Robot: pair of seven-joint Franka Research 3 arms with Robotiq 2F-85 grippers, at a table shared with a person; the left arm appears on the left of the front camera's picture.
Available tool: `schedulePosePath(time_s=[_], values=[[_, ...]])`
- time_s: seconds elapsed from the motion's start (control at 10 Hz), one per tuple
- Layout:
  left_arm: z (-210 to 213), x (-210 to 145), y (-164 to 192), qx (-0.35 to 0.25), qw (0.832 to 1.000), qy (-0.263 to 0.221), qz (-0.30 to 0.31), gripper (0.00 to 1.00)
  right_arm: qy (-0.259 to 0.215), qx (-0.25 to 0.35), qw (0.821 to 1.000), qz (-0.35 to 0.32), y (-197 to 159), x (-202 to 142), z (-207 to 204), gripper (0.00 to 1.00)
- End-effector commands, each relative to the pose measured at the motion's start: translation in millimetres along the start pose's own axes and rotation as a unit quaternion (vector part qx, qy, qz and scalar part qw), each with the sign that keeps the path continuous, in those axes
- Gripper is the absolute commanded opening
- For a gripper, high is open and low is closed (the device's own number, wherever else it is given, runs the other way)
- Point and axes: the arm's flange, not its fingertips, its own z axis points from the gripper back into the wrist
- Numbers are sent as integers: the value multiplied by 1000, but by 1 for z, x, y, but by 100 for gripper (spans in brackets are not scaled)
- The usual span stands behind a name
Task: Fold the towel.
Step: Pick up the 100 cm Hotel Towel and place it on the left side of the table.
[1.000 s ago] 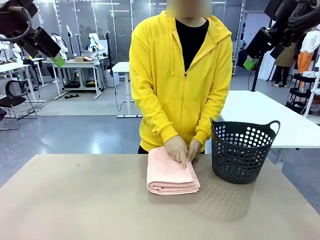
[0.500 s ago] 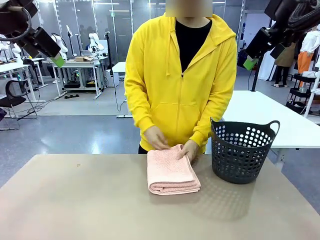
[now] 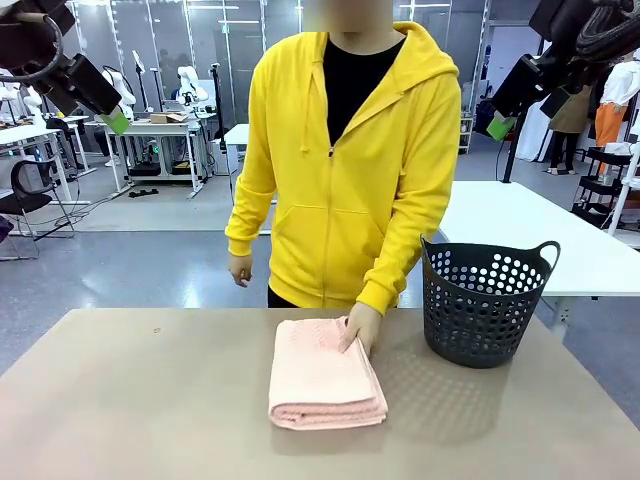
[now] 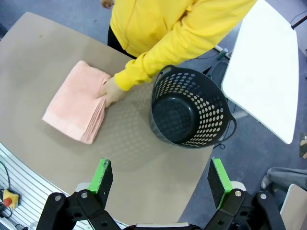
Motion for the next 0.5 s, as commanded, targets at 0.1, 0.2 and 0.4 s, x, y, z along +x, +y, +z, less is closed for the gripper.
schedulePosePath(time_s=[0.1,0.2,0.4], values=[[3,3,1,1,1000,10,1,100,2,-2,1000,-1,-1,0,1,100],[3,3,1,1,1000,10,1,100,2,-2,1000,-1,-1,0,1,100],[3,3,1,1,1000,10,1,100,2,-2,1000,-1,-1,0,1,100]])
